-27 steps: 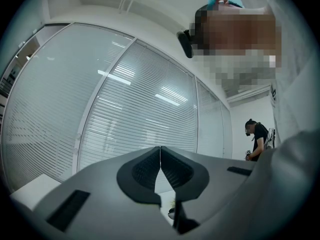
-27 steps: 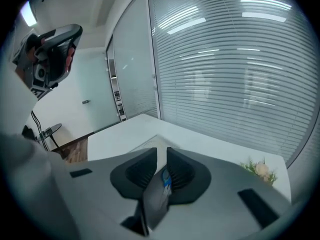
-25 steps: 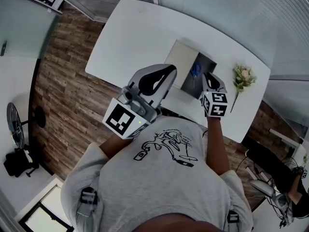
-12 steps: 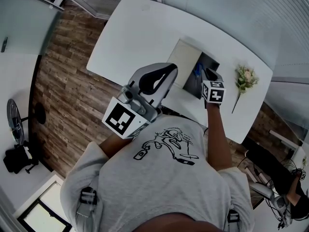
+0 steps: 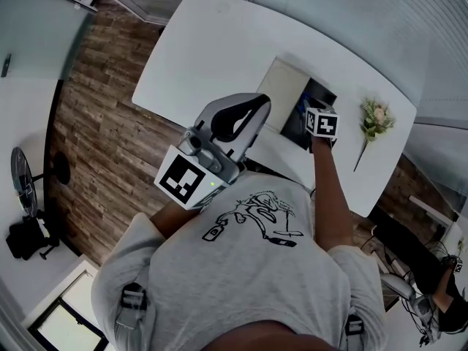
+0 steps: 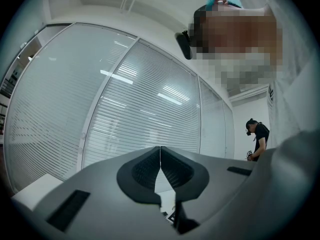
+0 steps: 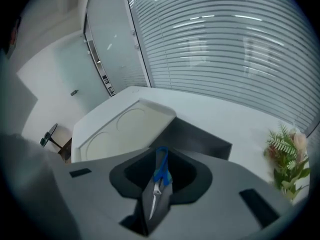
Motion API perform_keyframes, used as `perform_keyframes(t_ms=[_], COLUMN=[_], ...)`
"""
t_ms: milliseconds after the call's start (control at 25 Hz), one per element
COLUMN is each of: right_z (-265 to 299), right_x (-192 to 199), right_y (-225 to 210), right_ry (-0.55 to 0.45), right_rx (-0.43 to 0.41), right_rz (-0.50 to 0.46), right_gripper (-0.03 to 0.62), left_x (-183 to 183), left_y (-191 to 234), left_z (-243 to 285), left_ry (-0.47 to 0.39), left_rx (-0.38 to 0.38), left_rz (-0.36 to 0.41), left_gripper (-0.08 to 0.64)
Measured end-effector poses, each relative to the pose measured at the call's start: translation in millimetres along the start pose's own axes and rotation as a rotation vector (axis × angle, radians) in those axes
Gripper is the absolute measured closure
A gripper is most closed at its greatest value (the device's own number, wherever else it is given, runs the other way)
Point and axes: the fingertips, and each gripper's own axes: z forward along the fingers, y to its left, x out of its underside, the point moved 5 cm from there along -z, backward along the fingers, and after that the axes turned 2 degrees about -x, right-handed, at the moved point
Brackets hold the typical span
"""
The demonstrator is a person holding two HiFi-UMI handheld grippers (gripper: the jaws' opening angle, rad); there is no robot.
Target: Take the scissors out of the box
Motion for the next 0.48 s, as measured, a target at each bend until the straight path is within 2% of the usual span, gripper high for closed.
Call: perform_keyframes(t_ms=[480], right_z=[37.6], right_x=[4.3], right_y=[-4.3], right_ry=[0.15], right_rx=[0.035], right_rz=[0.009], right_gripper=[0.492], left_x=[3.9], left_y=[14.2], left_z=[0.1], left_ry=[0.007], left_rx=[-0.011], left_rz=[-0.011], left_gripper=[0.538])
